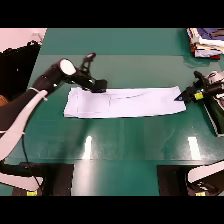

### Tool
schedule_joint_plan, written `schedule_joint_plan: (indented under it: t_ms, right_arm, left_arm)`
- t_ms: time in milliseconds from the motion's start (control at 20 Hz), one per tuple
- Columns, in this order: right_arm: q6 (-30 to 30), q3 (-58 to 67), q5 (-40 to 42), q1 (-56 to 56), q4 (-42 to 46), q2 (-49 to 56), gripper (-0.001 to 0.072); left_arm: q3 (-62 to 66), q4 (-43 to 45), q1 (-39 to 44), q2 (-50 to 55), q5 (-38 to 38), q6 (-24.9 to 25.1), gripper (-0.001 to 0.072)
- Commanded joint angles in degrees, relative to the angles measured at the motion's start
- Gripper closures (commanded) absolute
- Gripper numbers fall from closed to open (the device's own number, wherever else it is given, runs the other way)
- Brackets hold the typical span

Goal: Fold the shirts.

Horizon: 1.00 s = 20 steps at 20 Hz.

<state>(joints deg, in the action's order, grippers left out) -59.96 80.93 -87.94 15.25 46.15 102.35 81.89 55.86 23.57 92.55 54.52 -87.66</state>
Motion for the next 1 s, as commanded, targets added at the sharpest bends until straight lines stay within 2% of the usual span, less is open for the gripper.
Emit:
schedule_joint_plan:
  t_ms: [0, 200, 400, 750, 950]
  right_arm:
    - [1.05, 0.15, -0.7, -0.74, -7.54, -6.49, 0.0699]
    - [-0.79, 0.15, -0.55, -4.85, -15.19, -15.39, 0.0699]
    - [-2.71, 0.28, -0.28, -11.47, -16.63, -21.4, 0.0699]
    - [-7.65, 13.88, -0.59, -19.82, -14.23, -21.81, 0.0699]
    - [-8.22, 18.78, 0.04, -23.52, -14.08, -21.03, 0.07]
  left_arm:
    - [3.52, -2.08, 5.31, 5.92, -2.64, -0.44, 0.0685]
    - [11.32, -2.99, 9.25, 13.66, -2.71, -0.87, 0.0685]
    - [13.99, -3.91, 10.49, 17.66, -4.11, -2.64, 0.0685]
    - [14.01, -1.99, 10.34, 18.67, -3.13, -3.04, 0.0685]
    - [14.01, -2.03, 10.08, 18.67, -3.21, -3.02, 0.0685]
